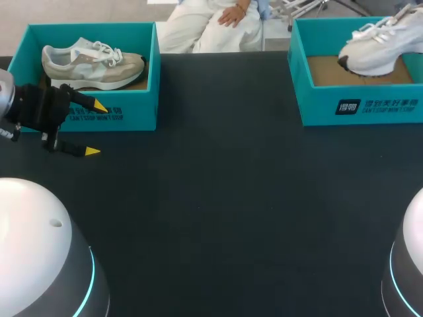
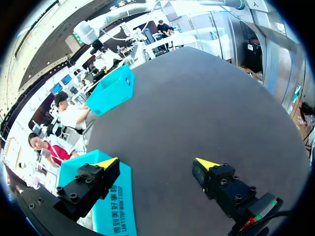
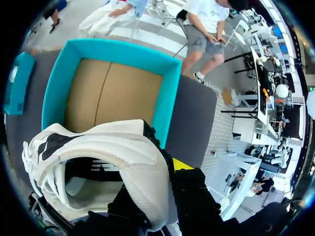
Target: Take the shoe out of the shoebox, open the shoe tongue, remove and reinsert the insole, then place the shoe into the shoebox
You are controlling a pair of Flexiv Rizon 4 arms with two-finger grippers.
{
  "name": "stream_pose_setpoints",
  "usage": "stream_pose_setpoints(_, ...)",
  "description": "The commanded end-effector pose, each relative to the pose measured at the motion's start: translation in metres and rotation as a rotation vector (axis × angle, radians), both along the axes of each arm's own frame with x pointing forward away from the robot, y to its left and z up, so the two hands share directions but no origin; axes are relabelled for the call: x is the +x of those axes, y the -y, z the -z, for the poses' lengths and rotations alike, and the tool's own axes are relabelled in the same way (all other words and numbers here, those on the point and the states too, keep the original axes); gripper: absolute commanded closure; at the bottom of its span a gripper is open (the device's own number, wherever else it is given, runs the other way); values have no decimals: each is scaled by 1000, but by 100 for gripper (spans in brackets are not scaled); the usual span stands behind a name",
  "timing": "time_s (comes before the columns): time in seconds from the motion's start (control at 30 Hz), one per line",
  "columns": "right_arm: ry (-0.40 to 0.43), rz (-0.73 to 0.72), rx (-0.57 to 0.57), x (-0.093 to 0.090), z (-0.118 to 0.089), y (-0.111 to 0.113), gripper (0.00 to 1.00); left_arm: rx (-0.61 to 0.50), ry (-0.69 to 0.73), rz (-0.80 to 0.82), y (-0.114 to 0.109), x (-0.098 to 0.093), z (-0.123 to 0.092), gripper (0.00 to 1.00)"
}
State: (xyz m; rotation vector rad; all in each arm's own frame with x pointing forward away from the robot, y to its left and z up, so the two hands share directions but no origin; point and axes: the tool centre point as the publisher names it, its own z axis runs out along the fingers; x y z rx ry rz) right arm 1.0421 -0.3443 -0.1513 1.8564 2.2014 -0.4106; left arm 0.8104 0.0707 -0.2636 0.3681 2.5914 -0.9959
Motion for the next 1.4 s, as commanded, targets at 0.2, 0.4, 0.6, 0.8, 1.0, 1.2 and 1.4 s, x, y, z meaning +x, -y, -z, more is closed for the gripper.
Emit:
stream_pose_setpoints(0.2, -4, 81, 5, 8, -3, 0, 100, 3, 0, -1, 0, -1, -1, 0)
stream_pose_setpoints(0.4, -4, 81, 5, 8, -3, 0, 100, 3, 0, -1, 0, -1, -1, 0)
stream_pose_setpoints(0.6, 112, 291, 22, 3, 4, 8, 100, 3, 0, -1, 0, -1, -1, 0)
stream_pose_setpoints(0.8, 173, 369, -24, 0, 10, 9, 100, 3, 0, -1, 0, -1, -1, 0)
stream_pose_setpoints(1.0, 200, 371, -48, -1, 16, 9, 100, 3, 0, -1, 0, -1, -1, 0)
stream_pose_setpoints(1.2, 200, 371, -48, -1, 16, 9, 100, 3, 0, -1, 0, -1, -1, 0)
stream_pose_setpoints(1.4, 200, 371, -48, -1, 16, 9, 100, 3, 0, -1, 0, -1, -1, 0)
